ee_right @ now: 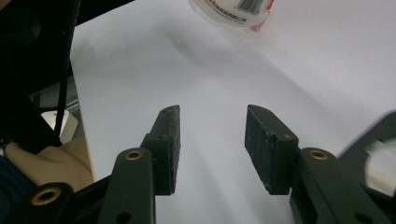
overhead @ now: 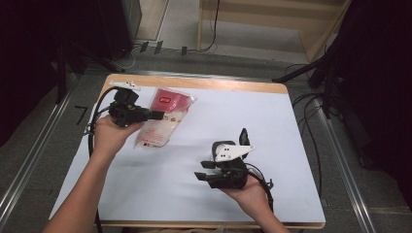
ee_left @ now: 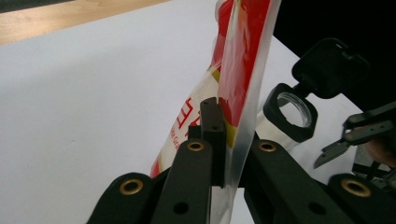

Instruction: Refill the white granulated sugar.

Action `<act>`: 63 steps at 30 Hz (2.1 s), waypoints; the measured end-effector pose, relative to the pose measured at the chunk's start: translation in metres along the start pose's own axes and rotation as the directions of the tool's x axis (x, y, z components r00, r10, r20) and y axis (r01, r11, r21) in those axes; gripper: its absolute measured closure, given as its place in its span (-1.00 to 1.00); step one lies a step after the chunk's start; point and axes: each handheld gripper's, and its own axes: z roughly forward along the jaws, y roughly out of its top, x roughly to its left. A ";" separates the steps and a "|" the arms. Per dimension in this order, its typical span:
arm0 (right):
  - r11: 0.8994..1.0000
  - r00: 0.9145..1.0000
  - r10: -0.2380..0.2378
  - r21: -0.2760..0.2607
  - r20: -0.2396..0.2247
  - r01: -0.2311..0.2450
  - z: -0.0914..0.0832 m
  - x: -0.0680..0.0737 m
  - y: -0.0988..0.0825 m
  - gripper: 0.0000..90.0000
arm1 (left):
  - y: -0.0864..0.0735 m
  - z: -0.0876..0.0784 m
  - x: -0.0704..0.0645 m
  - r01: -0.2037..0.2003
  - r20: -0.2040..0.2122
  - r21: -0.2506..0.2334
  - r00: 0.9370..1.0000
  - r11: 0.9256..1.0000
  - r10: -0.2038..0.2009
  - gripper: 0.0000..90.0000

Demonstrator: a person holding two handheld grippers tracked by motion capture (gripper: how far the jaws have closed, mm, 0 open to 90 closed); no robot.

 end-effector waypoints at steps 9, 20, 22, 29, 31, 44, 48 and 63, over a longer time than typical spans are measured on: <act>0.999 0.999 0.039 0.007 0.022 -0.039 -0.023 -0.014 -0.011 0.27 | -0.011 0.018 0.012 -0.002 -0.023 0.017 1.000 1.000 0.002 1.00; 0.997 0.996 0.074 -0.005 0.052 -0.073 -0.041 -0.021 -0.023 0.29 | -0.027 0.014 0.015 -0.031 -0.010 -0.019 0.999 0.999 0.031 0.99; 0.997 0.995 0.079 0.010 0.053 -0.080 -0.043 -0.023 -0.025 0.29 | -0.029 0.010 0.015 -0.026 -0.014 -0.015 1.000 1.000 0.025 0.98; 0.996 0.995 0.094 0.007 0.039 -0.094 -0.053 -0.025 -0.032 0.36 | -0.046 -0.004 0.012 -0.024 -0.020 -0.021 1.000 0.999 0.024 0.93; 0.996 0.994 0.091 0.009 0.053 -0.092 -0.056 -0.026 -0.034 0.37 | -0.051 -0.008 0.013 -0.030 -0.023 -0.017 0.999 0.999 0.030 0.92; 0.994 0.992 0.103 0.020 0.071 -0.104 -0.069 -0.029 -0.038 0.54 | -0.068 -0.021 0.013 -0.064 -0.013 -0.002 0.998 0.998 0.064 0.71; 0.992 0.990 0.115 0.035 0.076 -0.118 -0.068 -0.032 -0.040 0.58 | -0.070 -0.022 0.014 -0.066 -0.010 -0.009 0.998 0.998 0.065 0.63; 0.986 0.986 0.151 0.059 0.076 -0.155 -0.081 -0.043 -0.044 1.00 | -0.082 -0.036 0.012 -0.055 -0.021 -0.015 0.998 0.998 0.055 0.31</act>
